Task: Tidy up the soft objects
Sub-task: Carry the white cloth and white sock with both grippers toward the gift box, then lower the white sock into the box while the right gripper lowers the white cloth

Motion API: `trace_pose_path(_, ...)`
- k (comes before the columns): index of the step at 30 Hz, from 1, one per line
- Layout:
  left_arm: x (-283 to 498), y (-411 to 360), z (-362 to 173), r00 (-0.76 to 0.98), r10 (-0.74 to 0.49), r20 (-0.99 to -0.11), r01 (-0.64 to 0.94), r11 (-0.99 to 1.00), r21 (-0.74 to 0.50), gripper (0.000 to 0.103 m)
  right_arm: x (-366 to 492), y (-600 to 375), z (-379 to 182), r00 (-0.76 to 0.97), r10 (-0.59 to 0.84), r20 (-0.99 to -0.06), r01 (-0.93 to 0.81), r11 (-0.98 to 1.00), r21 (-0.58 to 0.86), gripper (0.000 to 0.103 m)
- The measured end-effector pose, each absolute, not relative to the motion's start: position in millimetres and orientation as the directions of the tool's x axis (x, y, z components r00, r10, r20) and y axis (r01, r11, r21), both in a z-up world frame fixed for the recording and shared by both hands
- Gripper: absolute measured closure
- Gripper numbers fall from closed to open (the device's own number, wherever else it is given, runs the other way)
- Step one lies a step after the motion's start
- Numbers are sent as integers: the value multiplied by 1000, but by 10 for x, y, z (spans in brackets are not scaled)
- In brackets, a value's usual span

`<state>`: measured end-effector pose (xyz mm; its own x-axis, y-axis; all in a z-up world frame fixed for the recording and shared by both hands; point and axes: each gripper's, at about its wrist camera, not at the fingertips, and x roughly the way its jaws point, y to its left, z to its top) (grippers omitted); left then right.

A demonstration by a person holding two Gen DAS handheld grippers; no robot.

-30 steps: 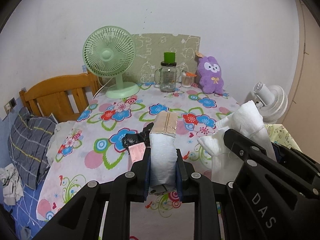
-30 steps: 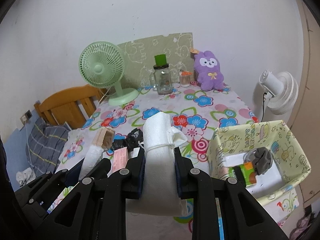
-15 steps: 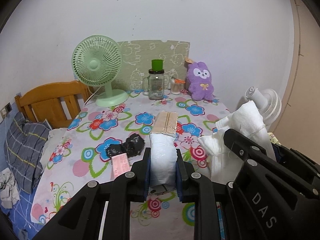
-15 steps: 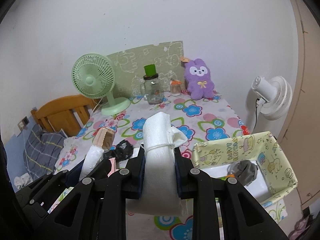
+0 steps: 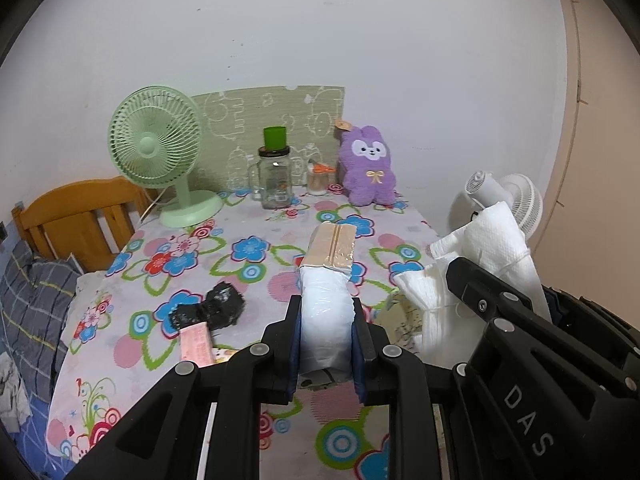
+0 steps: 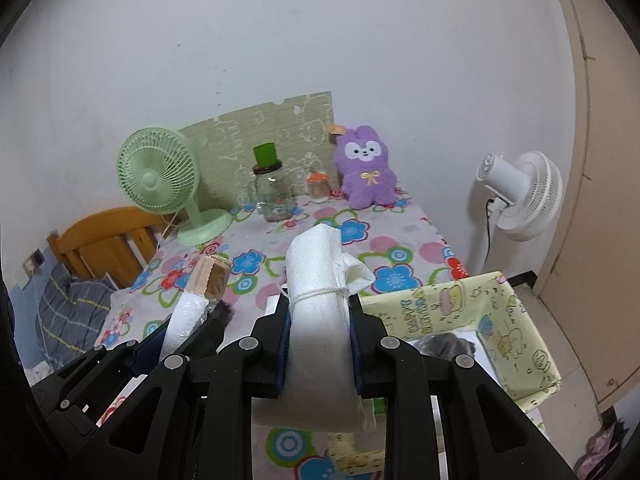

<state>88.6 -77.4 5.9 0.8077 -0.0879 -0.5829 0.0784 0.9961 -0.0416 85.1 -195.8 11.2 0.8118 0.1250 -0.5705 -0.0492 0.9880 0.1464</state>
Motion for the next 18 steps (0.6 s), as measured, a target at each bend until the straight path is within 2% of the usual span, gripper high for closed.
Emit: trace_pose_path(18,1034,-1340,-17,790,-154,-594,157,986,-47,84,915,-2505,37,823,45,-566,37,990,133,76)
